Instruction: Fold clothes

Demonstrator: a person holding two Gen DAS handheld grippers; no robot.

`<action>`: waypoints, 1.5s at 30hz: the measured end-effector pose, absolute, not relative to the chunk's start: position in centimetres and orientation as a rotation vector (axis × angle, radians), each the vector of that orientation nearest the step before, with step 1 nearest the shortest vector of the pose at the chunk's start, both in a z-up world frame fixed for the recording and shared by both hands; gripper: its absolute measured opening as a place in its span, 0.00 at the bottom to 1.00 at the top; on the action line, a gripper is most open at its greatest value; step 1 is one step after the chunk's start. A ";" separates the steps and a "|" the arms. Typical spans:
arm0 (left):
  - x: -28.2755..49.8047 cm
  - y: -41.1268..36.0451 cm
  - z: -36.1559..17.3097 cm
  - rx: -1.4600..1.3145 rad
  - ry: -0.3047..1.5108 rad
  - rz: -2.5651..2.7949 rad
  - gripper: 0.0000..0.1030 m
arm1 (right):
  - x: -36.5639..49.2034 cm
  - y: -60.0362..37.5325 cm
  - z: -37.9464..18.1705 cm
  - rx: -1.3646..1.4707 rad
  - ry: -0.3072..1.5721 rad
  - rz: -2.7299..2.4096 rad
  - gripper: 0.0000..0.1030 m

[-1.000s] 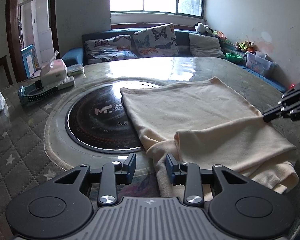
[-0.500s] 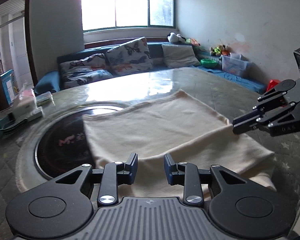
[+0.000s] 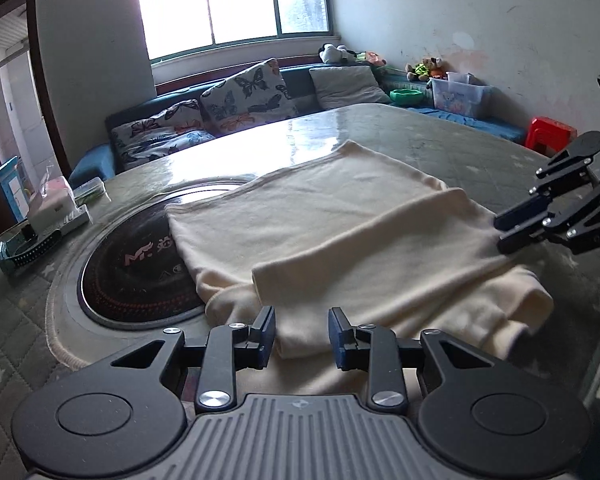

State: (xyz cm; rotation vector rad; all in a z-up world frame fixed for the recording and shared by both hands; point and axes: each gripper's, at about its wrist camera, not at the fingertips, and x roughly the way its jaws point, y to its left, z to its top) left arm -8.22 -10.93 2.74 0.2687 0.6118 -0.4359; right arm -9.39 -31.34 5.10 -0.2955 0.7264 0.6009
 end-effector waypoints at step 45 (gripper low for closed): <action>-6.7 -11.8 4.7 0.232 0.549 -0.614 0.10 | -12.6 -26.5 4.7 -0.599 0.549 0.722 0.47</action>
